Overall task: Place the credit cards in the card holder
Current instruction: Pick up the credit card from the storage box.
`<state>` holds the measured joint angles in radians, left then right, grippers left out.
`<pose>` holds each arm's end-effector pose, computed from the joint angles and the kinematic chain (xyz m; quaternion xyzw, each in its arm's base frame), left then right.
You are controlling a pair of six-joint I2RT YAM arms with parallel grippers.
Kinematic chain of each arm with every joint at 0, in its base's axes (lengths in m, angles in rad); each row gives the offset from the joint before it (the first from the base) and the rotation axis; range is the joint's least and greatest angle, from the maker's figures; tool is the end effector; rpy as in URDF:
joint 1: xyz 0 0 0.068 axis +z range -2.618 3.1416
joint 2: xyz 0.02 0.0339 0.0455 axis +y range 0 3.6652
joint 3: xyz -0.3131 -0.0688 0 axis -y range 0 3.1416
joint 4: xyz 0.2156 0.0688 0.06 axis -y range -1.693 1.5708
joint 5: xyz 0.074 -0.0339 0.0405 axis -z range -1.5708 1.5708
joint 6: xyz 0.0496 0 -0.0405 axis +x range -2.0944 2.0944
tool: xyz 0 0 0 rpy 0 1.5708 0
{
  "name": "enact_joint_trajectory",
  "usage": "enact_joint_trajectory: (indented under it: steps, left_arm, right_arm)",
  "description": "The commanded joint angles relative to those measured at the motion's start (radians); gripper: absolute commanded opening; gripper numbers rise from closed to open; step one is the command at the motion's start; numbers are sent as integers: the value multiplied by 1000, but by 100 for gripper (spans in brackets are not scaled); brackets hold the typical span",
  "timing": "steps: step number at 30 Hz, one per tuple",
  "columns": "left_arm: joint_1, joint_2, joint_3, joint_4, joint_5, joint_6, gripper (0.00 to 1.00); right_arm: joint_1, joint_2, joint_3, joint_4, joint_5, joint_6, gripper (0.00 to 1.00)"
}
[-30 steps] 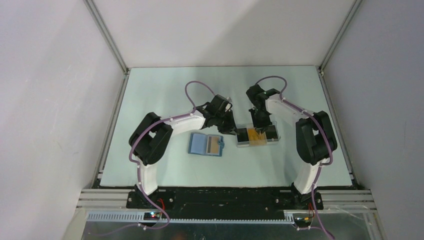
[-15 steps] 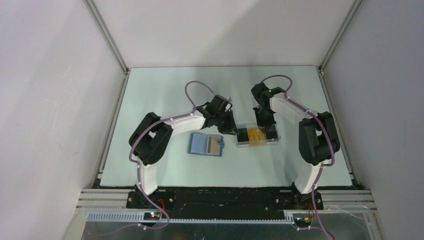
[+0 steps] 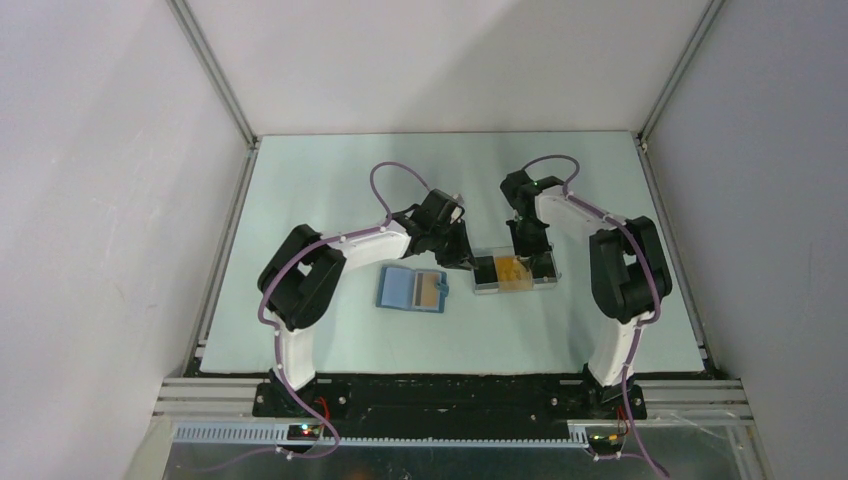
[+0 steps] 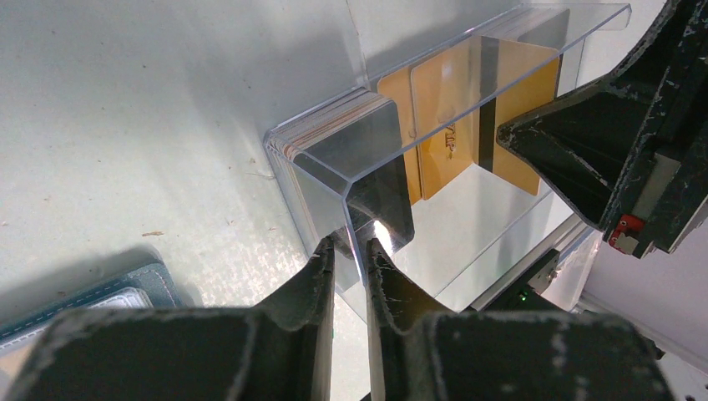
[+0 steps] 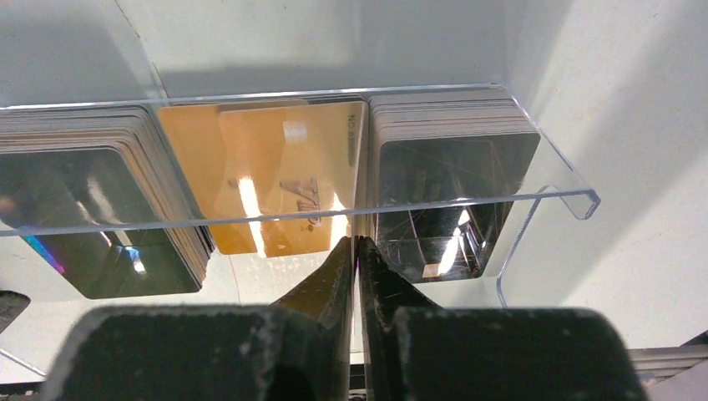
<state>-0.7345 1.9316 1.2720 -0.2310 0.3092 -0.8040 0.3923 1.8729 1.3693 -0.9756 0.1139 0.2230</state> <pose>0.2971 -0.2886 0.2275 0.0190 0.9327 -0.3336 0.1358 0.3184 0.1256 0.2382 -0.0817 0.9940 -0.0403 0.0608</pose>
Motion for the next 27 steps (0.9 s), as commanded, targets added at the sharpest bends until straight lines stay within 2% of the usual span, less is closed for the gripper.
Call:
enact_joint_trajectory:
  steps: [1,4,10,12,19,23,27]
  left_arm:
    - [-5,14,4,-72,-36,39,5]
    - [-6,-26,16,-78,-33,37,11]
    - [2,-164,62,-78,-68,20,45]
    - [11,-210,72,-78,-75,10,50]
    - [104,-398,-28,-78,-77,3,55]
    - [203,-518,-174,-78,-56,33,55]
    - [322,-629,-348,-99,-40,79,54]
  right_arm:
    - [-3,-23,21,-11,-22,-5,8]
    - [-1,-66,44,-31,-28,-2,0]
    - [1,-187,89,-43,-45,-16,0]
    - [0,-229,97,-34,-72,-24,0]
    - [-14,-334,90,46,-282,-46,0]
    - [-14,-334,63,120,-516,-12,0]
    - [58,-311,26,220,-607,61,0]
